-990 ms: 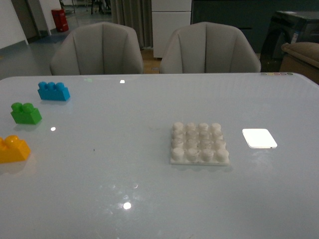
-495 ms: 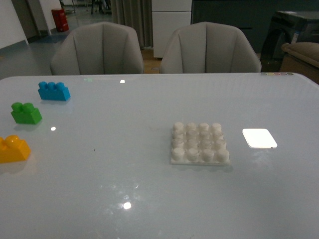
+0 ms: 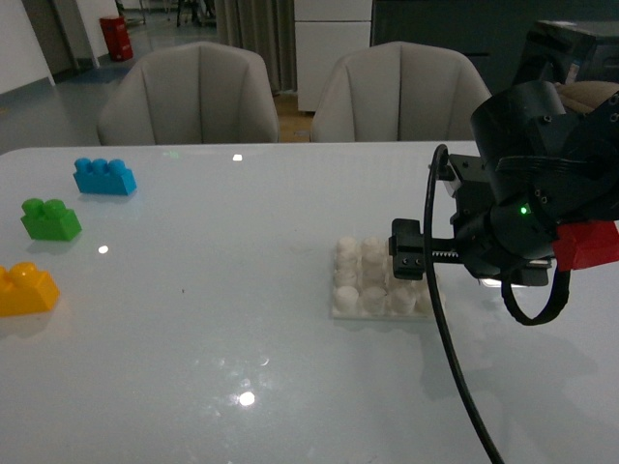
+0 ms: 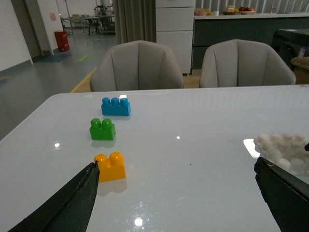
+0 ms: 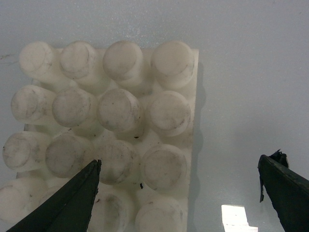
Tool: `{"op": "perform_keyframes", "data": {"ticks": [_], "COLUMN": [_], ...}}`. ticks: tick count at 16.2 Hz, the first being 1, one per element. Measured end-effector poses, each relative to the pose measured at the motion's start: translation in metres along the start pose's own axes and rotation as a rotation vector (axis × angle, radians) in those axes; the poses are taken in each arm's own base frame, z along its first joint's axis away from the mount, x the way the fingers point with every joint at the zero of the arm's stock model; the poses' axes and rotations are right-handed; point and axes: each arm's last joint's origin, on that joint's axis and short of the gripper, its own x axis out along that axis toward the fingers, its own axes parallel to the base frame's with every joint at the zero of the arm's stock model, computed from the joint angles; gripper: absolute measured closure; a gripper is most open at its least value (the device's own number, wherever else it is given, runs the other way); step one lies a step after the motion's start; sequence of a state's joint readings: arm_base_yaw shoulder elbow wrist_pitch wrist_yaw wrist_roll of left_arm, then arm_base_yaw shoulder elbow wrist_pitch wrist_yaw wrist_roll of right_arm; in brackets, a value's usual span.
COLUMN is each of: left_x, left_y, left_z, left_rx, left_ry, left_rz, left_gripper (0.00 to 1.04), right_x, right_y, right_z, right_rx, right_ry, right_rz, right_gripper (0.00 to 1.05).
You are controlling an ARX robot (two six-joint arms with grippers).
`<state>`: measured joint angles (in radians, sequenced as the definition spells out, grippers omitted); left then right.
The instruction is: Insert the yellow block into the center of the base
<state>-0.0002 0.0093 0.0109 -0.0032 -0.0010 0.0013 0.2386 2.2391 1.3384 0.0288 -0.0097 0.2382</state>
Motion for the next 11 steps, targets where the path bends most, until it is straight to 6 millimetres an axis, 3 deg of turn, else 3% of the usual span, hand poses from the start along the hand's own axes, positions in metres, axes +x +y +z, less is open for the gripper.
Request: {"op": "perform_keyframes", "data": {"ticks": [11], "left_x": [0.000], "left_y": [0.000], "left_z": [0.000], "left_rx": [0.000], "left_ry": [0.000], "left_rz": [0.000], "left_gripper": [0.07], "right_x": [0.027], "right_y": [0.010], "right_z": [0.004], "right_rx": [0.047], "right_ry": [0.049], "right_rz": [0.022], "right_gripper": [0.06]}}
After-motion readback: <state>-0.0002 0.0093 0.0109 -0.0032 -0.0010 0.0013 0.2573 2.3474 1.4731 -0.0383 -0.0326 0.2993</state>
